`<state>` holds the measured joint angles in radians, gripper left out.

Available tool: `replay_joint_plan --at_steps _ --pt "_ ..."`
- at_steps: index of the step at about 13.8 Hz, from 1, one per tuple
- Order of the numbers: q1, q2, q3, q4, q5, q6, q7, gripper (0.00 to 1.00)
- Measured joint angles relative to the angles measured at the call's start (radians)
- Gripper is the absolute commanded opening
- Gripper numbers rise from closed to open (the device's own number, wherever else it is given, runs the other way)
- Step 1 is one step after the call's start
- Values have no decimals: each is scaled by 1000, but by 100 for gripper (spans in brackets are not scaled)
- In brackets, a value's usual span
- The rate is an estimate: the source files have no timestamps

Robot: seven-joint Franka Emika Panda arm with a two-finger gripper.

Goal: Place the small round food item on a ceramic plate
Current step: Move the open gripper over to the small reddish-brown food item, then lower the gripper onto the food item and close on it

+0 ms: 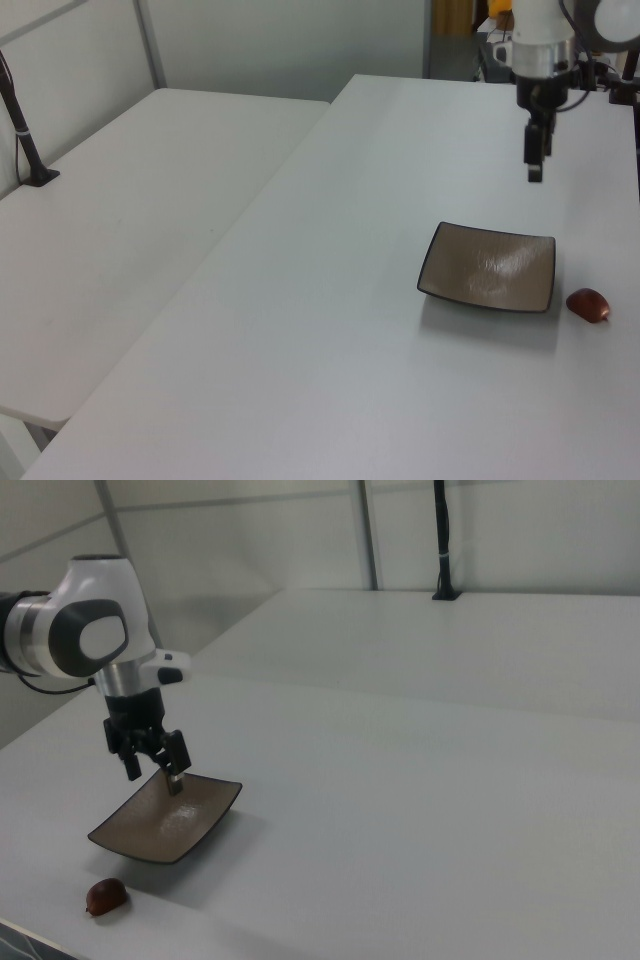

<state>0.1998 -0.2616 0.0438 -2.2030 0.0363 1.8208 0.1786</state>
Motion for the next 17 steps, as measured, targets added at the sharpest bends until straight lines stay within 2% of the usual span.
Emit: replay_joint_plan --at_steps 5,9,12,17 --pt "26 -1 19 -113 108 12 121 100" --pt "84 55 74 -203 116 89 231 100" --pt "109 74 85 -227 116 99 240 100" --pt "143 106 88 -250 116 216 286 100"
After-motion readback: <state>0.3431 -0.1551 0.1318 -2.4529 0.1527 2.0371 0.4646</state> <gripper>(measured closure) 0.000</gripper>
